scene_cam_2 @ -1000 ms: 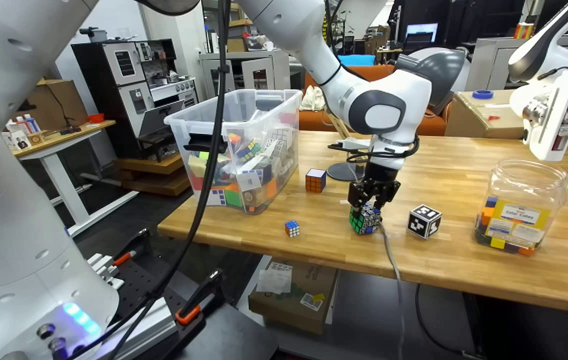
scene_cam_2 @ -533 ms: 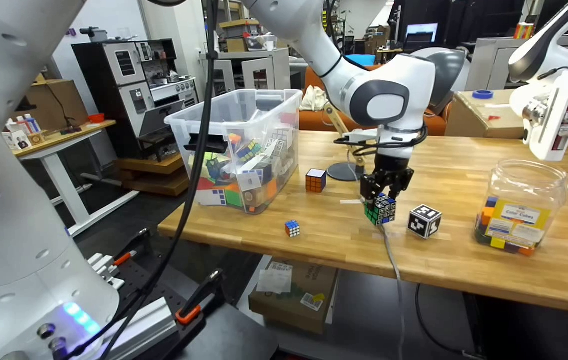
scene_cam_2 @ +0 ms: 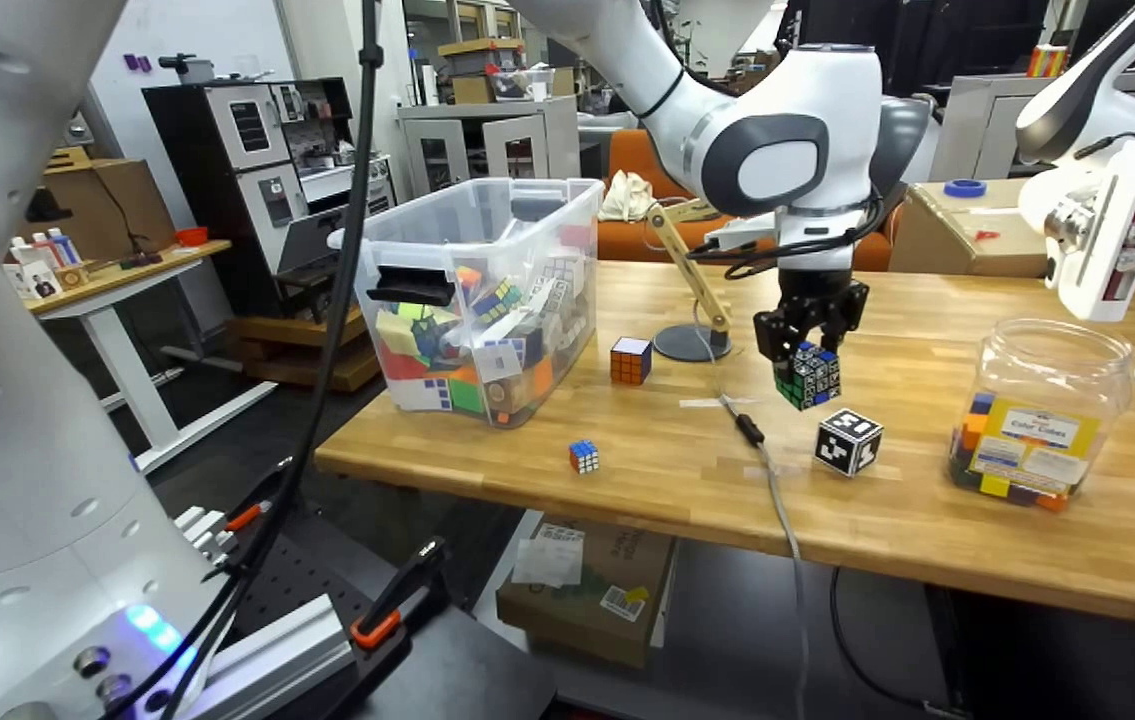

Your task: Turn on the grey lamp, place the Rubik's cube on the right inside the container on the left

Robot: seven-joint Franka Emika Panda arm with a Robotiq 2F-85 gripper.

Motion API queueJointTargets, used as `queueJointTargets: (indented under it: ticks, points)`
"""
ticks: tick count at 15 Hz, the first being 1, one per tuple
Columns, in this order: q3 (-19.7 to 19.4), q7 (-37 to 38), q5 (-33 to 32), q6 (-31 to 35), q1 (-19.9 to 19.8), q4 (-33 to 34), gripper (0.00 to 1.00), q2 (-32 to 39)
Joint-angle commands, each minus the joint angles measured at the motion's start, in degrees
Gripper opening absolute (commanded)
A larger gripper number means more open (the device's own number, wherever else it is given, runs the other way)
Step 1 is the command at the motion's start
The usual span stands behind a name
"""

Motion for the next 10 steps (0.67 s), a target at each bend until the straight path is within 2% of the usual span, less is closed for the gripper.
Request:
queueJointTargets:
  ticks: [1, 6, 10]
  points:
    - [1.7, -2.0, -0.8, 1.3, 0.8, -5.8, 0.38, -5.6]
    - [1.8, -5.9, -3.7, -2.6, 2.9, -14.3, 0.38, -16.0]
    - [1.0, -7.3, -10.6, -4.6, 4.9, -21.1, 0.38, -26.0]
